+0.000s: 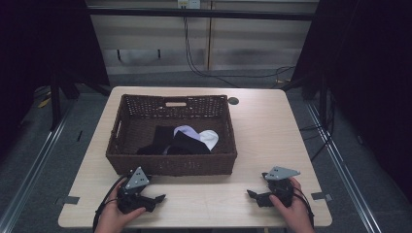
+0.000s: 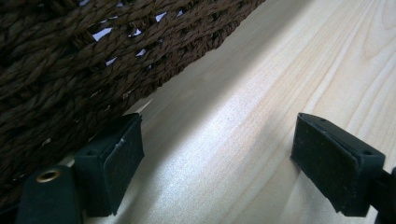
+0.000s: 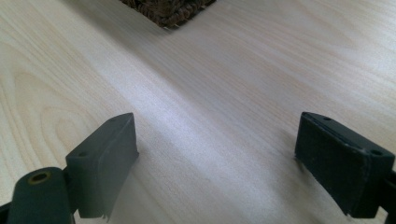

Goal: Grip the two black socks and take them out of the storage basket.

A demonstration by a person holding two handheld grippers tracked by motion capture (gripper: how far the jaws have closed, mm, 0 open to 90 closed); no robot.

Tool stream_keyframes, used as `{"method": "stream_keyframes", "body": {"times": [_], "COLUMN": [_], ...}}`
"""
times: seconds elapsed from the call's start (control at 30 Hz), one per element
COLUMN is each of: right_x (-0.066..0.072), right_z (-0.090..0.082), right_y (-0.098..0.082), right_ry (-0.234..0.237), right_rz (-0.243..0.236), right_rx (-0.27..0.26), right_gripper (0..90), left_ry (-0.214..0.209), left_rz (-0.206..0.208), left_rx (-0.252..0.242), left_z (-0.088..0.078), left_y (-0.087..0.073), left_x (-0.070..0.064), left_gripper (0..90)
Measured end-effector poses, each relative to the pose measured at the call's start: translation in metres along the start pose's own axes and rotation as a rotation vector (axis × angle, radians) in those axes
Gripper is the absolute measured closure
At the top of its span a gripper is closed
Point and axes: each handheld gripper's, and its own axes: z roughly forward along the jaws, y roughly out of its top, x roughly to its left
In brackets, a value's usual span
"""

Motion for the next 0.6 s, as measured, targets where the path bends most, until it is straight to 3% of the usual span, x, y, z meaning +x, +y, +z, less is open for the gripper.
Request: {"method": "stream_keyframes", "body": {"times": [0.33, 0.43, 0.53, 0.6], "right_x": [0.0, 0.0, 0.0, 0.0], "right_z": [0.0, 0.0, 0.0, 0.0], "right_y": [0.0, 0.0, 0.0, 0.0], "right_ry": [0.0, 0.0, 0.0, 0.0], "right_rz": [0.0, 0.0, 0.0, 0.001], "right_rx": [0.0, 0.0, 0.001, 0.001], "right_gripper": [12.3, 12.3, 12.3, 12.3], "left_ry": [0.008, 0.004, -0.041, -0.034], "left_rz": [-0.004, -0.038, -0.094, -0.068], "left_rx": [0.013, 0.118, 0.157, 0.187], "left_z": [0.0, -0.006, -0.018, -0.026], "left_y": [0.002, 0.012, 0.027, 0.038], "left_x": [0.0, 0.0, 0.0, 0.0], "left_gripper": [16.0, 23.3, 26.1, 26.1]}}
